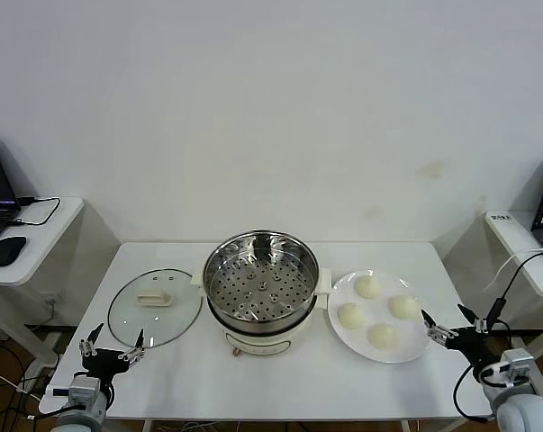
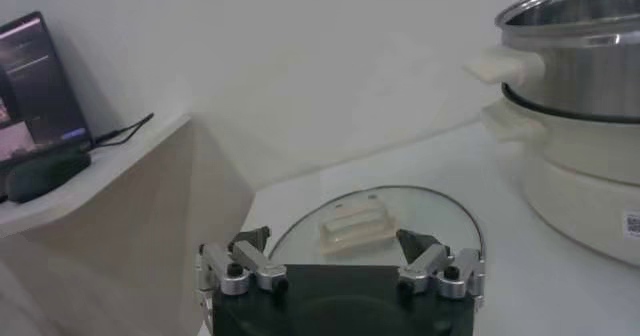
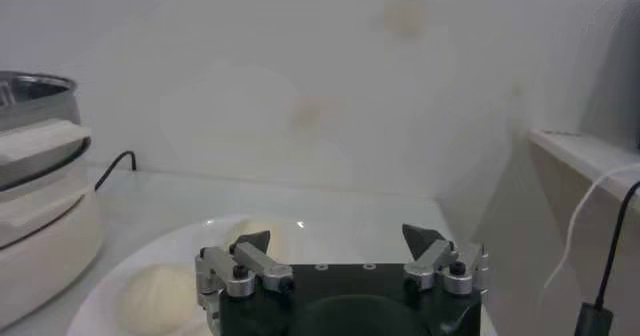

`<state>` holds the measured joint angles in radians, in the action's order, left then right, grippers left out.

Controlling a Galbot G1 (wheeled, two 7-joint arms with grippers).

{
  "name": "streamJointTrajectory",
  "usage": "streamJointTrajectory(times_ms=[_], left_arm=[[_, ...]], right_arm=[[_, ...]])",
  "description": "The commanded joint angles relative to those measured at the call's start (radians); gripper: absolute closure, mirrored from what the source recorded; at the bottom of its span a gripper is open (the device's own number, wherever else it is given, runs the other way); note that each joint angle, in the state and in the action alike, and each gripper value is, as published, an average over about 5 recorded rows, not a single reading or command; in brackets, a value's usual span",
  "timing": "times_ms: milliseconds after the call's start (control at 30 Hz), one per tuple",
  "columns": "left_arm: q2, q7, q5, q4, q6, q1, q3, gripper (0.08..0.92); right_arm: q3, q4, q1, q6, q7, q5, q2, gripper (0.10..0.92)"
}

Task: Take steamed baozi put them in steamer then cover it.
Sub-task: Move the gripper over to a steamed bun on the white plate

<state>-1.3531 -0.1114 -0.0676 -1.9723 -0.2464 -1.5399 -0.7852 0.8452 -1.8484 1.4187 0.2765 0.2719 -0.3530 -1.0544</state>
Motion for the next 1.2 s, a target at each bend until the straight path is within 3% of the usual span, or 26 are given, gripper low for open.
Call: streamJointTrajectory(times_ms=[33, 200, 567, 833, 1200], left_arm=[[0.002, 0.003, -0.007, 0.000, 0.000, 0.001, 0.000, 0.177], [0.000, 0.022, -0.009, -0.001, 0.002, -0.005, -0.001, 0.177], [-0.019, 0.038, -0.024, -0.020, 0.006, -0.020, -0.017, 0.177], [-0.030, 0.037, -0.029, -0.048, 0.005, -0.033, -0.036, 0.177], [-0.053, 0.036, -0.028, -0.066, 0.005, -0.052, -0.049, 0.177]], right_arm=[[0.002, -0.009, -0.043, 0.040, -0.001, 0.054, 0.033, 0.203], [-0.071, 0.057, -0.217, 0.124, 0.137, 0.155, 0.187, 0.203], [-0.590, 0.353, -0.835, 0.132, 0.703, 0.550, 0.409, 0.203], [-1.080, 0.630, -1.295, -0.116, 0.925, 0.664, 0.307, 0.203], [-1.293, 0.959, -1.447, -0.308, 0.976, 0.838, 0.078, 0.203]])
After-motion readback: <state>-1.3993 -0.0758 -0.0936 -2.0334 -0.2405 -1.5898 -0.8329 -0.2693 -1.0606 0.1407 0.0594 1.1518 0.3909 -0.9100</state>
